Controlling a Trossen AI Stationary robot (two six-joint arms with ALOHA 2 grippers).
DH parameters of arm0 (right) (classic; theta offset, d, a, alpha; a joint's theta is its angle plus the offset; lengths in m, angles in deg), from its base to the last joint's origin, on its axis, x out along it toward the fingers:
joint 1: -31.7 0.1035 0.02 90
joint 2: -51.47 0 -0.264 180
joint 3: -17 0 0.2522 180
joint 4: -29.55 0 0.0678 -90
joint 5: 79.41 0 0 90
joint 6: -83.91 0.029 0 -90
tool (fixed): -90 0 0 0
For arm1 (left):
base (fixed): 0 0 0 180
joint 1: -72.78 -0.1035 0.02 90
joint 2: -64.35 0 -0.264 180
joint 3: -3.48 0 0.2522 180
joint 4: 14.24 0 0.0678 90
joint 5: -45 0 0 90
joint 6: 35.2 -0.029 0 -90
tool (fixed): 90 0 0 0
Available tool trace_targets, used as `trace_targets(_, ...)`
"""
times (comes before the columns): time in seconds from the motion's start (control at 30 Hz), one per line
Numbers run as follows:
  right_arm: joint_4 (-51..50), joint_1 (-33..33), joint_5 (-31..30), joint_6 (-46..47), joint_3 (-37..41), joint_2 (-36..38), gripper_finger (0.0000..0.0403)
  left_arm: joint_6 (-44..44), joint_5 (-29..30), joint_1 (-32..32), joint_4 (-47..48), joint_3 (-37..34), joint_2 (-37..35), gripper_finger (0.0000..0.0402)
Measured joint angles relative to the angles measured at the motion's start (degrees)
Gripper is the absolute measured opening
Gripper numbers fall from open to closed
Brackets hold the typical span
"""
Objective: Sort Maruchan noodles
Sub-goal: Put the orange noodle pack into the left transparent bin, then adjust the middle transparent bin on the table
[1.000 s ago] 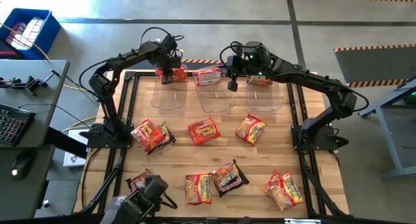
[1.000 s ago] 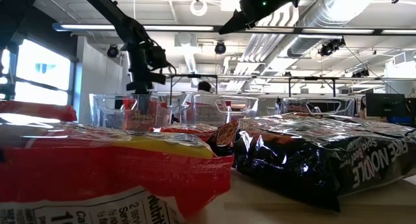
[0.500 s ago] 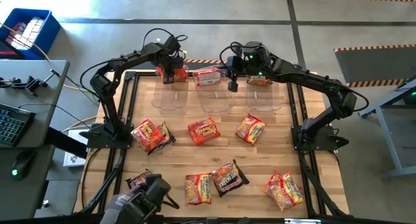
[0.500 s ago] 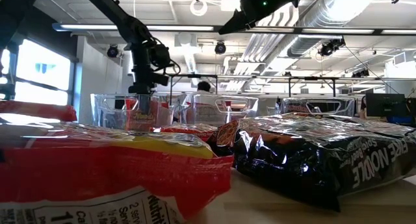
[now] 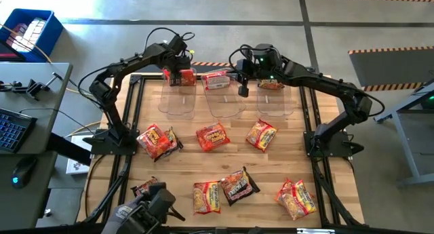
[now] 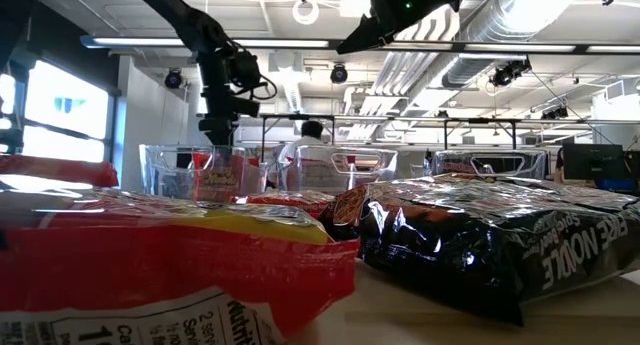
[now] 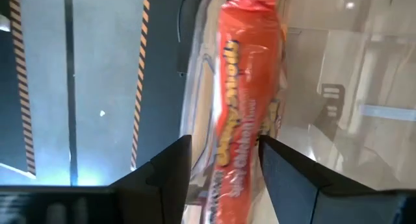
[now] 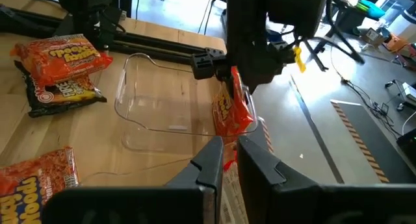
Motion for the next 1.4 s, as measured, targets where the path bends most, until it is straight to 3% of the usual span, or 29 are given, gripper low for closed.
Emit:
trace_targets(0.17, -1.2, -0.9, -1.5, 0.0, 0.0, 0.0, 0.0028, 0.9, -1.7, -0.2, 0.0, 0.0, -0.8, 0.0161)
trace_targets(0.33, -2.8, -2.1, -1.5, 0.7, 0.0, 0.0, 0.0028, 2.1, -8.4, -1.4, -0.7, 0.0, 0.1, 0.0131)
trace_targets(0.5, -3.5, -2.4, -1.5, 1.0, 0.0, 0.0, 0.0028, 1.6, -3.5, -1.6, -5.5, 0.0, 1.6, 0.0097)
trace_targets(0.73, -3.5, -2.4, -1.5, 1.0, 0.0, 0.0, 0.0028, 1.2, -1.7, -1.5, -7.6, 0.0, 1.7, 0.0075)
trace_targets(1.17, -4.9, -2.4, -1.4, 1.9, 0.0, -0.6, 0.0028, 1.6, 0.7, -1.5, -7.1, 0.0, 1.2, 0.0073)
trace_targets(1.3, -6.8, -2.9, -1.3, 1.1, 0.0, -2.9, 0.0028, 3.1, 1.2, -1.6, -7.4, 0.0, -1.7, 0.0058)
trace_targets(1.4, -7.9, -4.0, -1.2, 0.9, 0.0, -5.3, 0.0028, 5.2, -1.5, -1.6, -7.4, 0.0, -4.4, 0.0041)
